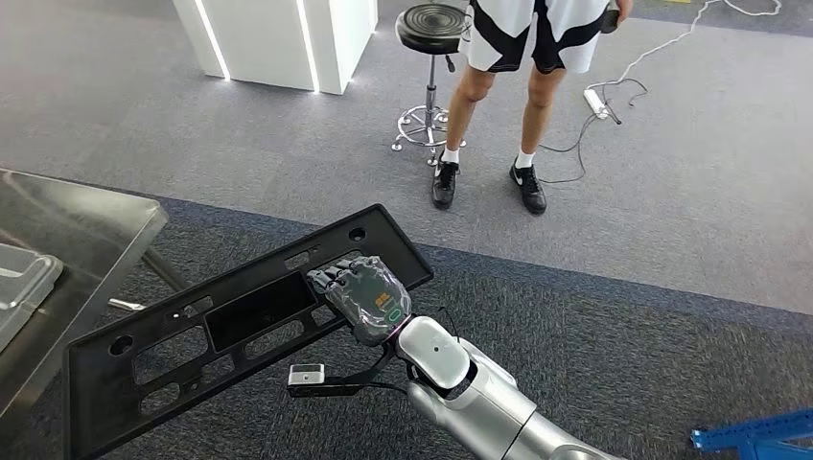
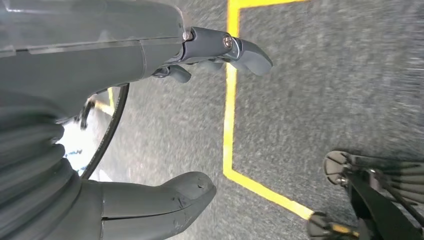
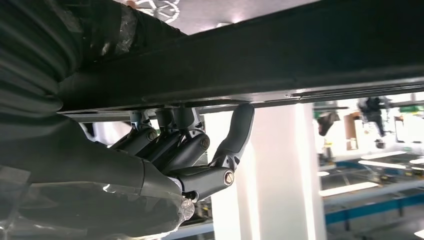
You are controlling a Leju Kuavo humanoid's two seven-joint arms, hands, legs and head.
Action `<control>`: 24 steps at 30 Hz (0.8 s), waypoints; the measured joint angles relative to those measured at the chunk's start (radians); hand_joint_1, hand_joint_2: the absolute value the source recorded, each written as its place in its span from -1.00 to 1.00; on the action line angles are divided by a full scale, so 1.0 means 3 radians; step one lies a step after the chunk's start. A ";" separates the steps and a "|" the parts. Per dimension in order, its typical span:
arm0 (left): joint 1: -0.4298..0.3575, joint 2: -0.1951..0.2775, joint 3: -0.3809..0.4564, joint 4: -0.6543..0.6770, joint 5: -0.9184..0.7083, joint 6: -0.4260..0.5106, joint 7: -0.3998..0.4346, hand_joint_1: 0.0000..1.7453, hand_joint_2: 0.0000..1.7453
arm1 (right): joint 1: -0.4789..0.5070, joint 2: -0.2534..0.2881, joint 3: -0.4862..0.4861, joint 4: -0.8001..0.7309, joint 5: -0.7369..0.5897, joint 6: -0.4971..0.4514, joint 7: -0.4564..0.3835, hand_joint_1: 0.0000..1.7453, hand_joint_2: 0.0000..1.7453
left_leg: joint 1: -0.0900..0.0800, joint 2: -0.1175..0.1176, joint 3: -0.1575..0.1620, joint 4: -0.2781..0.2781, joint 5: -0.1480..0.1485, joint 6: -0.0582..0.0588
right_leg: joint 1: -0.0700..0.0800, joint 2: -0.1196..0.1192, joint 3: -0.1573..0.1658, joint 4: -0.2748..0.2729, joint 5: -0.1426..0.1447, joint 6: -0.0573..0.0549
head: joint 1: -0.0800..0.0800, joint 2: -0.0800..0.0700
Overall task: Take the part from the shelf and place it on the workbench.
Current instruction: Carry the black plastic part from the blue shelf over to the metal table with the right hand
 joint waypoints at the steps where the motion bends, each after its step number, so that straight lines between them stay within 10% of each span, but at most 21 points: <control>1: 0.0000 -0.0001 0.0000 0.0000 -0.0002 0.0000 0.0000 -1.00 1.00 | -0.0002 -0.0001 0.0000 -0.0001 -0.0001 0.0000 0.0000 1.00 1.00 | 0.0002 -0.0048 -0.0002 0.0011 -0.0004 -0.0006 | -0.0002 0.0071 0.0093 -0.0233 0.0140 -0.0015 | 0.0000 0.0000; 4: -0.0004 -0.0008 0.0001 0.0000 -0.0011 0.0001 0.0000 -1.00 1.00 | -0.0009 -0.0004 0.0000 -0.0003 -0.0008 -0.0001 -0.0004 1.00 1.00 | 0.0010 -0.0167 -0.0040 0.0033 -0.0004 -0.0046 | -0.0007 0.0287 0.0271 -0.0676 0.0307 -0.0040 | 0.0000 0.0000; 6: 0.0003 -0.0010 0.0001 0.0000 -0.0018 0.0003 0.0000 -1.00 1.00 | -0.0015 -0.0004 0.0000 -0.0003 -0.0011 0.0000 -0.0007 1.00 1.00 | 0.0027 -0.0242 -0.0064 0.0020 0.0012 -0.0092 | 0.0000 0.0234 0.0286 -0.0711 0.0310 -0.0049 | 0.0002 0.0000; 11: -0.0002 -0.0013 0.0001 0.0000 -0.0046 0.0006 0.0015 -1.00 1.00 | -0.0031 -0.0011 0.0000 -0.0012 -0.0020 0.0001 -0.0004 1.00 1.00 | 0.0027 0.0179 -0.0337 0.0577 -0.0286 -0.0165 | 0.0000 -0.0021 0.0363 -0.0805 0.0334 -0.0115 | -0.0004 0.0000; 13: -0.0012 -0.0014 0.0001 0.0000 -0.0050 0.0007 0.0027 -1.00 1.00 | -0.0018 -0.0031 0.0000 -0.0013 -0.0020 0.0003 -0.0001 1.00 1.00 | 0.0045 0.0222 -0.0490 0.0884 -0.0389 -0.0192 | 0.0008 -0.0132 0.0365 -0.0801 0.0320 -0.0116 | -0.0004 0.0000; 16: -0.0001 -0.0012 0.0001 0.0000 -0.0055 0.0016 0.0043 -1.00 1.00 | -0.0005 -0.0051 0.0000 -0.0035 -0.0020 0.0002 0.0007 1.00 1.00 | 0.0061 0.0308 -0.0279 0.0515 -0.0158 -0.0210 | 0.0009 -0.0269 0.0376 -0.0781 0.0286 -0.0089 | -0.0005 0.0000; 19: -0.0006 -0.0013 0.0001 0.0000 -0.0059 0.0023 0.0062 -1.00 1.00 | -0.0011 -0.0072 0.0000 -0.0083 -0.0021 0.0004 0.0022 1.00 1.00 | 0.0027 0.0445 -0.0026 0.0058 -0.0020 -0.0156 | 0.0032 -0.0364 0.0391 -0.0754 0.0242 -0.0035 | 0.0001 0.0000; 22: 0.0004 -0.0013 0.0016 0.0000 -0.0065 0.0017 0.0078 -1.00 1.00 | -0.0016 -0.0088 0.0000 -0.0114 -0.0022 0.0017 0.0026 1.00 1.00 | 0.0013 0.0359 -0.0020 0.0026 -0.0022 -0.0081 | 0.0031 -0.0416 0.0422 -0.0757 0.0218 0.0017 | 0.0006 0.0000; 24: 0.0003 -0.0014 0.0032 0.0000 -0.0077 0.0009 0.0086 -1.00 1.00 | -0.0021 -0.0099 0.0000 -0.0136 -0.0023 0.0022 0.0030 1.00 1.00 | 0.0023 0.0295 0.0001 -0.0003 -0.0009 -0.0031 | 0.0013 -0.0282 0.0379 -0.0615 0.0109 0.0044 | 0.0006 0.0000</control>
